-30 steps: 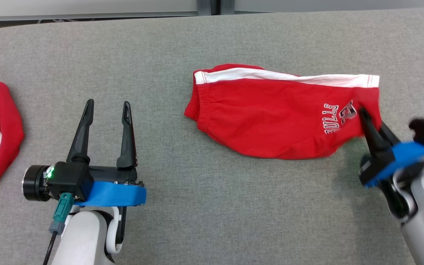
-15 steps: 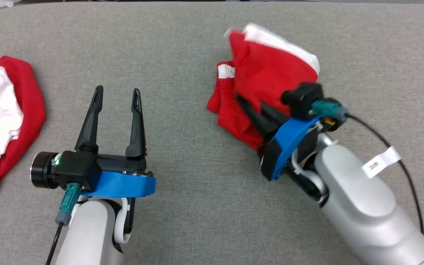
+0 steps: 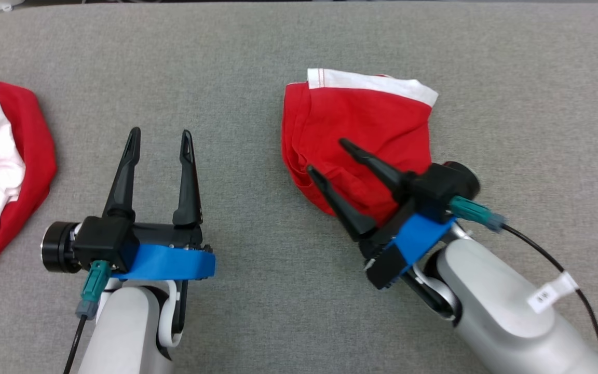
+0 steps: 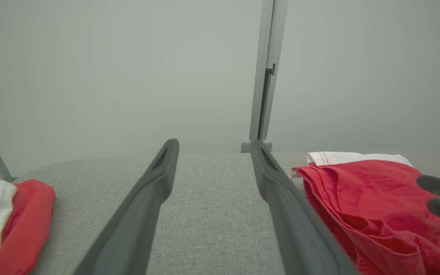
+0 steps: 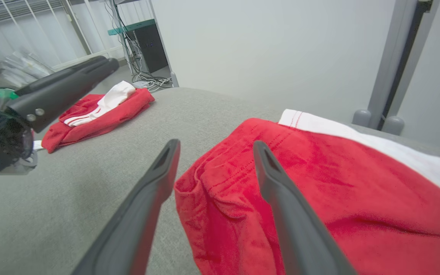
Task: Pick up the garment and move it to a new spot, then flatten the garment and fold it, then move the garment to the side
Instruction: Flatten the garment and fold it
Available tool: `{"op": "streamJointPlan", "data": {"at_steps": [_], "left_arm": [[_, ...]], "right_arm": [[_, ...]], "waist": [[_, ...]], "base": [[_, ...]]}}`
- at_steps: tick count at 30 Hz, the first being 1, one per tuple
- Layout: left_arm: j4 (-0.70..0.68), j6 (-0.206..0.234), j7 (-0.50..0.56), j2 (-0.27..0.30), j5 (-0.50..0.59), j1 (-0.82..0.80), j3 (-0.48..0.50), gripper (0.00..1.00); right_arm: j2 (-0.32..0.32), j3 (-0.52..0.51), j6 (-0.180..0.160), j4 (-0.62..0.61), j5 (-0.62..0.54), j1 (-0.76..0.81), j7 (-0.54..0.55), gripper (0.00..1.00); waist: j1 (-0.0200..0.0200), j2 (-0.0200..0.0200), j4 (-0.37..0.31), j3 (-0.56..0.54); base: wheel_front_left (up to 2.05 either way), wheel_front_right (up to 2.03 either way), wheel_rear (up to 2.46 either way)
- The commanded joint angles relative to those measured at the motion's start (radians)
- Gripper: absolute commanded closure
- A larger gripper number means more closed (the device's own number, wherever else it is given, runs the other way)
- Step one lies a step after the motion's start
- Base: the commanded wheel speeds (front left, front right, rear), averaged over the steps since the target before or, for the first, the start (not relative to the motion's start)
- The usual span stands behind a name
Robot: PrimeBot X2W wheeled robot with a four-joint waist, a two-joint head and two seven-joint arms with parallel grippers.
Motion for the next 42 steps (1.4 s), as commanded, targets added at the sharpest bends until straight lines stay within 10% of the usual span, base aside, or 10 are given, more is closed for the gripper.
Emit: {"op": "streamJointPlan", "data": {"at_steps": [1, 16, 42], "left_arm": [[0.003, -0.002, -0.002, 0.000, 0.001, 0.013, 0.002, 0.00], [0.070, -0.005, -0.002, 0.037, 0.013, 0.106, 0.038, 0.00], [0.099, 0.014, 0.020, 0.067, -0.026, 0.290, 0.037, 0.00]], "right_arm": [[-0.012, -0.009, 0.000, -0.008, -0.005, 0.022, -0.011, 0.00], [-0.028, -0.558, 0.000, -0.175, -0.116, 0.395, -0.064, 0.00], [0.071, -0.711, 0.000, -0.385, -0.222, 0.707, 0.100, 0.00]], "waist": [[0.0000, -0.0001, -0.009, -0.010], [0.0000, -0.0001, -0.099, -0.141], [0.0000, -0.0001, -0.122, -0.322]], "base": [[0.00, 0.00, 0.00], [0.00, 0.00, 0.00], [0.00, 0.00, 0.00]]}}
